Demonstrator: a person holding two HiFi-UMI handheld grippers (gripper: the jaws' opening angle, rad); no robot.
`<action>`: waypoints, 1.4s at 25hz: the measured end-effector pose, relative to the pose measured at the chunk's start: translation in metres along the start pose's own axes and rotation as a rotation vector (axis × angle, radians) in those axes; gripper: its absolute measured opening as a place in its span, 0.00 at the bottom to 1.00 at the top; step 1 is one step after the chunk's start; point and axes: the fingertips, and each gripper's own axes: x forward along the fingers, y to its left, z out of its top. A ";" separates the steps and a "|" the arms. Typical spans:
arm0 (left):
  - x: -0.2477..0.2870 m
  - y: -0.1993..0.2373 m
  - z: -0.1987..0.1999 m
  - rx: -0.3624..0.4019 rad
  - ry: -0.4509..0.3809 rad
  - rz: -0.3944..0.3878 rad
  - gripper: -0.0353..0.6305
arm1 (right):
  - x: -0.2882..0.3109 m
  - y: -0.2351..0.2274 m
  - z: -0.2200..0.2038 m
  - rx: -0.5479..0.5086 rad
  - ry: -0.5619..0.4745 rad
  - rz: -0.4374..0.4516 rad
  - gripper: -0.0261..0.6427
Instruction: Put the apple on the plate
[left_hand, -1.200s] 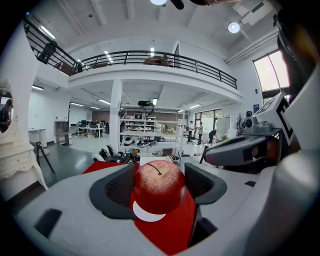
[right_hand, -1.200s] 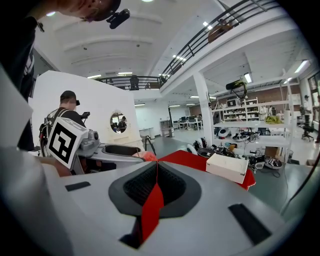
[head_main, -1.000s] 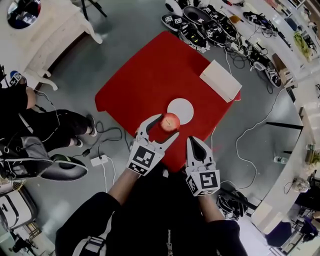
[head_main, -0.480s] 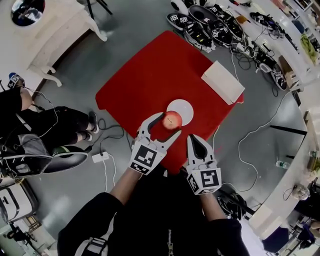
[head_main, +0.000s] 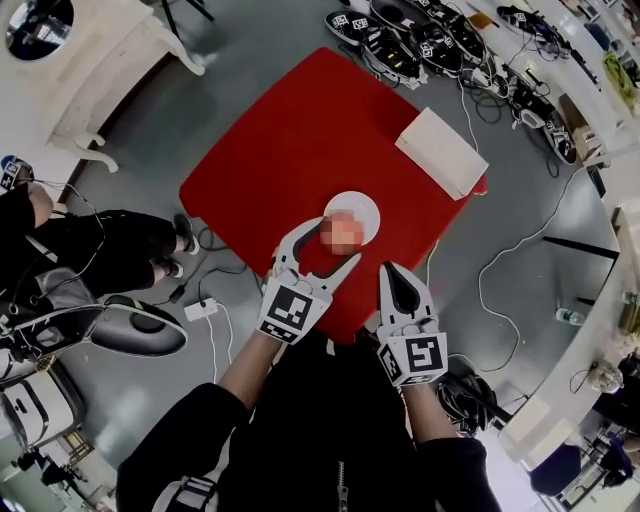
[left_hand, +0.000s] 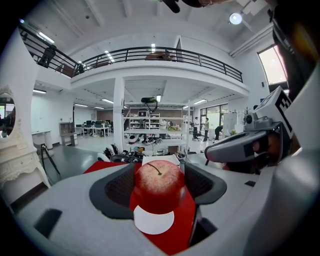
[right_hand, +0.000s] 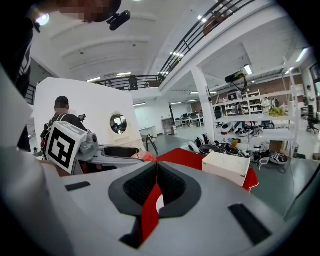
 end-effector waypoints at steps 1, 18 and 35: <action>0.004 0.000 -0.002 0.003 0.003 -0.003 0.52 | 0.000 -0.004 -0.002 0.004 0.002 -0.005 0.06; 0.058 -0.012 -0.055 0.045 0.048 -0.025 0.52 | -0.002 -0.047 -0.035 0.063 0.030 -0.050 0.06; 0.101 0.005 -0.119 0.044 0.086 0.002 0.52 | 0.015 -0.046 -0.072 0.074 0.090 -0.030 0.06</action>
